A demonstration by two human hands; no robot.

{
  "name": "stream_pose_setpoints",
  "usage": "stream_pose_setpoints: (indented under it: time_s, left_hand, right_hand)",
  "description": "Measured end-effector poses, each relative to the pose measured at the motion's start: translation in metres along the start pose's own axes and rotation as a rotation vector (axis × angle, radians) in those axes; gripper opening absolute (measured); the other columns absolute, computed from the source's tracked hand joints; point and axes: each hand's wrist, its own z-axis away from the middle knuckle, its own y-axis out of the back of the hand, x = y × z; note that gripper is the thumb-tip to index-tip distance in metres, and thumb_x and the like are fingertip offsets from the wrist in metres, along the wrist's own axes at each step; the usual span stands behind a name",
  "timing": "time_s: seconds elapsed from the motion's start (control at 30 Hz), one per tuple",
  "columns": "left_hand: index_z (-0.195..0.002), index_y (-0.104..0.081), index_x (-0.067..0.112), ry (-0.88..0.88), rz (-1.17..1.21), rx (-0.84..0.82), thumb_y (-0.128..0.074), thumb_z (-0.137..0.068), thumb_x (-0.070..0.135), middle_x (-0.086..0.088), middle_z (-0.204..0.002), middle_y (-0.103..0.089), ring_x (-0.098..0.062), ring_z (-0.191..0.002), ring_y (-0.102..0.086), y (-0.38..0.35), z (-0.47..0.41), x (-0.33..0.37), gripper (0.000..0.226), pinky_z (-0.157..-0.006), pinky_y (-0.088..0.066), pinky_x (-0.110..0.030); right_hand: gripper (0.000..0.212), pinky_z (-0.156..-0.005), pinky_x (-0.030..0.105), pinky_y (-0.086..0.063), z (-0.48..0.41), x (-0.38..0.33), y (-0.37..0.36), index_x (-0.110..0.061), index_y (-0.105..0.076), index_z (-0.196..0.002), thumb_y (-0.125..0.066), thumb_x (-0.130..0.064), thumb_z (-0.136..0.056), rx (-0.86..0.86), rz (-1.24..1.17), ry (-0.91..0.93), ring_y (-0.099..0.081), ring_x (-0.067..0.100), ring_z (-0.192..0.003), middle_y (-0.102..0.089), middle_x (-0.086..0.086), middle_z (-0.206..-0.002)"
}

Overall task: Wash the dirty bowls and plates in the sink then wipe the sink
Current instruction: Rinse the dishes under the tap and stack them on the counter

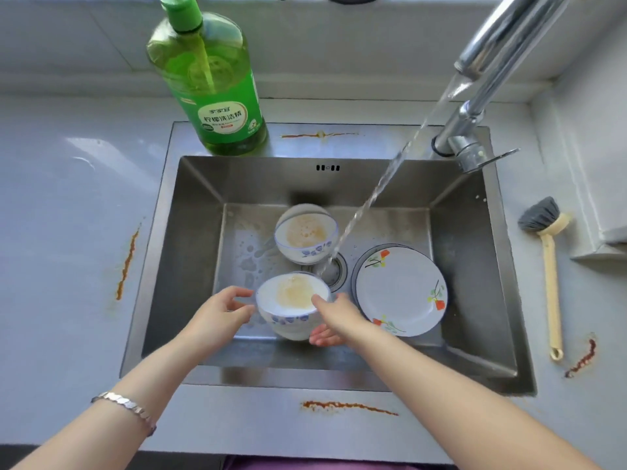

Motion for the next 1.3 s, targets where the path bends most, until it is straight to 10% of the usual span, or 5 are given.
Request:
stream_pose_setpoints:
  time_s: [0.23,0.73,1.03,1.13,1.3]
  left_hand:
    - [-0.110,-0.056,0.023,-0.039,0.020,-0.050,-0.056,-0.091,0.017,-0.001,-0.089,-0.065,-0.020,-0.089,-0.065,0.024,-0.011,-0.020,0.020,-0.082,-0.049,-0.036]
    - [-0.142,-0.014,0.043,-0.191,0.783,-0.239,-0.047,-0.094,0.034,0.000,-0.134,-0.048,-0.023,-0.112,-0.060,-0.018,0.020,0.059,0.058,-0.084,-0.056,-0.036]
    - [-0.132,-0.034,0.042,-0.214,1.005,0.050,-0.037,-0.099,0.039,0.004,-0.121,-0.051,-0.024,-0.107,-0.057,-0.040,0.019,0.116,0.034,-0.074,-0.058,-0.047]
    - [-0.128,-0.037,0.040,-0.279,0.929,0.104,-0.038,-0.098,0.035,0.004,-0.117,-0.053,-0.022,-0.103,-0.058,-0.045,0.026,0.126,0.030,-0.062,-0.058,-0.038]
    - [-0.121,-0.046,0.025,-0.396,0.813,0.279,-0.036,-0.100,0.025,0.007,-0.103,-0.058,-0.013,-0.095,-0.057,-0.033,0.024,0.140,0.023,-0.081,-0.049,-0.028]
  right_hand:
    - [0.049,-0.031,0.032,-0.048,-0.029,0.003,-0.043,-0.014,-0.037,-0.130,-0.038,0.004,-0.084,0.233,-0.274,-0.020,-0.062,0.031,-0.050,-0.057,0.023,-0.116]
    - [0.052,-0.044,0.024,-0.051,0.094,-0.037,0.007,-0.033,-0.032,-0.126,-0.038,0.004,-0.089,0.206,-0.258,0.602,-0.061,0.019,-0.045,-0.063,0.016,-0.071]
    - [0.069,-0.113,0.034,-0.010,0.106,-0.041,0.084,0.001,-0.043,-0.134,-0.042,-0.024,-0.069,0.683,1.136,1.151,-0.032,0.035,-0.133,-0.037,0.024,-0.140]
    - [0.078,-0.117,0.035,0.003,0.105,-0.056,0.079,-0.008,-0.028,-0.144,-0.054,-0.017,-0.071,0.384,1.513,0.983,-0.021,0.031,-0.141,-0.033,0.017,-0.148]
    - [0.074,-0.088,0.023,-0.044,0.106,-0.065,0.059,-0.018,-0.036,-0.143,-0.050,-0.007,-0.070,-0.005,1.142,1.227,-0.051,0.012,-0.117,-0.048,-0.005,-0.140]
